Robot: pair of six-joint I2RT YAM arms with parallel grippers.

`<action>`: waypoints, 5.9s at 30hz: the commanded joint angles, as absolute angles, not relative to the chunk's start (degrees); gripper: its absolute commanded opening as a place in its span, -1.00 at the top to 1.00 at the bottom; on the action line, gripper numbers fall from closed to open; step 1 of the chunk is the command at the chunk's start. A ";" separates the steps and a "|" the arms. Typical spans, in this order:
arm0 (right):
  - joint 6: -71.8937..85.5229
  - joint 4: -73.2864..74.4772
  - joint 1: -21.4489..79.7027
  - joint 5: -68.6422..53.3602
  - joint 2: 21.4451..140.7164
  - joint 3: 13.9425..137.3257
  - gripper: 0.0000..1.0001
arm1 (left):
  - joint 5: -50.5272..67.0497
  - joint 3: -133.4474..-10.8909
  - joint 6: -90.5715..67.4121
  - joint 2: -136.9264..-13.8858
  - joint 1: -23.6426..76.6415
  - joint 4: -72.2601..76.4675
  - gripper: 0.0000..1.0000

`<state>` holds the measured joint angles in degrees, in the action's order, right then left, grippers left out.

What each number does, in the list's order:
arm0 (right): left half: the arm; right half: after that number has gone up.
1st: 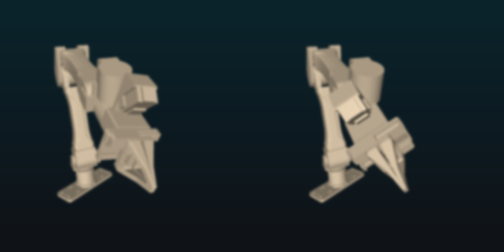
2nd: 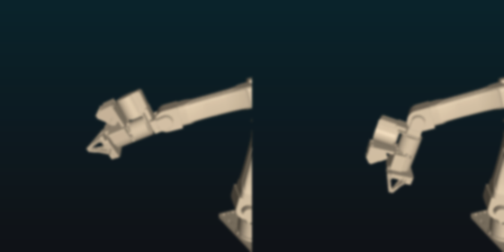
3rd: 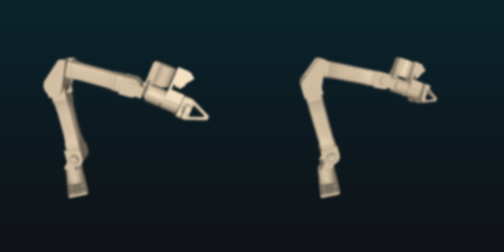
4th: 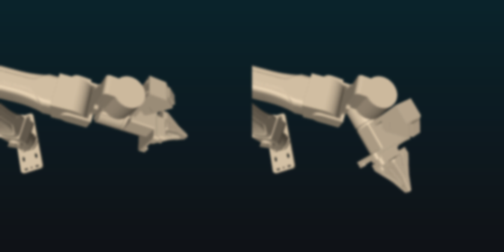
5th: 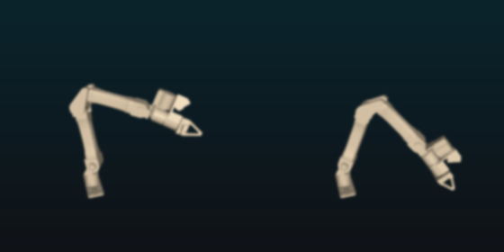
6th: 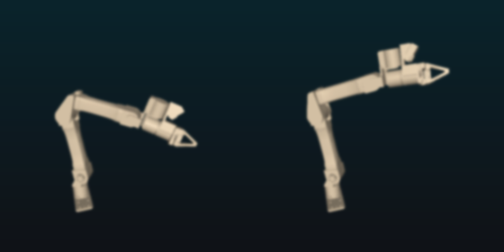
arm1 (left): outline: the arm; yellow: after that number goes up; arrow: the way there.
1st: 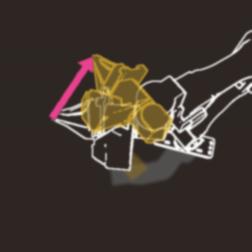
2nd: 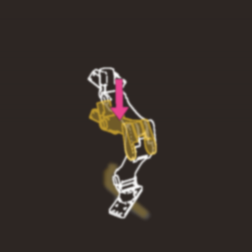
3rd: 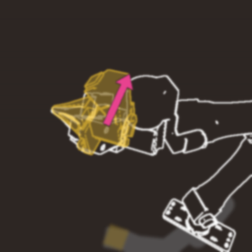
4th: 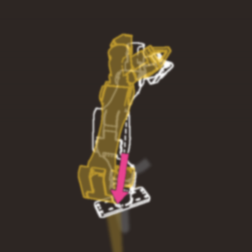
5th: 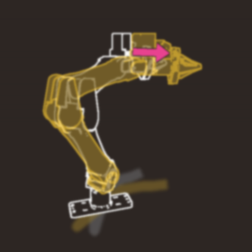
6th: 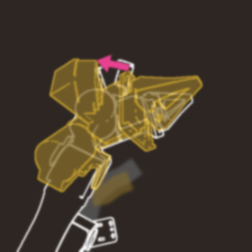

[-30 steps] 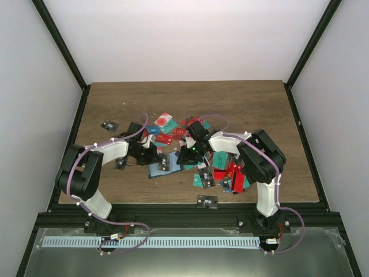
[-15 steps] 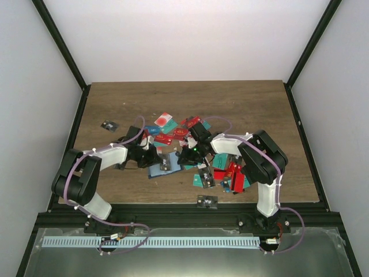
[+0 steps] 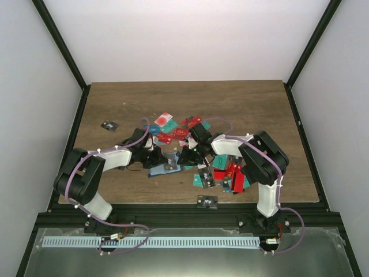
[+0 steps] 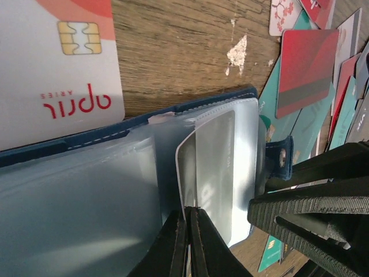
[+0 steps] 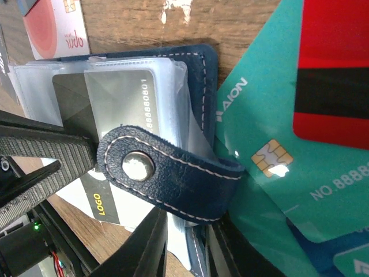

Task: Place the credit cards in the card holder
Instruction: Insert the credit card into the card holder, then pick up the credit card from the center of the board.

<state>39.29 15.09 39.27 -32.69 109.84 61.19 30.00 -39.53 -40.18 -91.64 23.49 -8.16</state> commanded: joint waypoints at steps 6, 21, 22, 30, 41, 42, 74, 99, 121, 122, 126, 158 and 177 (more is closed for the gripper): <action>37.85 29.03 40.88 -23.53 109.37 61.09 0.41 | 26.73 -39.63 -37.77 -93.29 24.83 -11.25 0.92; 36.10 26.79 40.38 -24.82 110.15 62.58 0.61 | 27.00 -40.77 -36.06 -94.96 25.60 -13.23 0.92; 35.98 26.32 40.39 -25.34 110.54 62.64 0.65 | 26.92 -40.97 -36.18 -95.11 25.84 -13.22 0.92; 35.04 24.87 40.43 -29.10 113.78 64.30 0.99 | 26.80 -43.19 -36.81 -97.27 26.88 -13.36 0.92; 31.34 27.15 39.72 -29.46 113.02 66.76 0.99 | 28.21 -46.55 -32.82 -98.92 28.30 -17.26 0.68; 31.17 27.26 39.61 -29.45 112.61 66.61 0.98 | 27.33 -47.01 -31.92 -98.38 28.30 -18.93 0.62; 37.38 35.13 39.29 -27.18 86.71 50.91 0.66 | 27.16 -53.69 -20.52 -84.13 31.13 -32.13 0.02; 53.15 36.89 39.29 -34.97 57.63 21.78 -0.28 | 37.18 -60.56 -13.01 -99.66 56.81 -28.15 0.57; 57.70 13.07 39.27 -35.98 63.87 11.64 0.18 | 36.86 -57.79 -12.66 -107.33 57.55 -24.27 0.66; 57.74 12.67 39.31 -35.95 63.96 11.30 0.24 | 36.98 -57.60 -12.68 -107.54 57.51 -24.00 0.66; 57.83 12.89 39.29 -35.13 61.90 11.27 0.57 | 37.30 -57.04 -12.71 -108.00 57.53 -23.71 0.67; 2.84 34.31 39.46 -45.76 64.84 53.43 0.99 | 49.74 -64.31 2.21 -70.00 35.02 -35.71 0.01; -9.49 37.90 39.46 -50.69 64.49 56.02 0.99 | 49.30 -67.09 13.50 -71.95 35.07 -49.19 0.20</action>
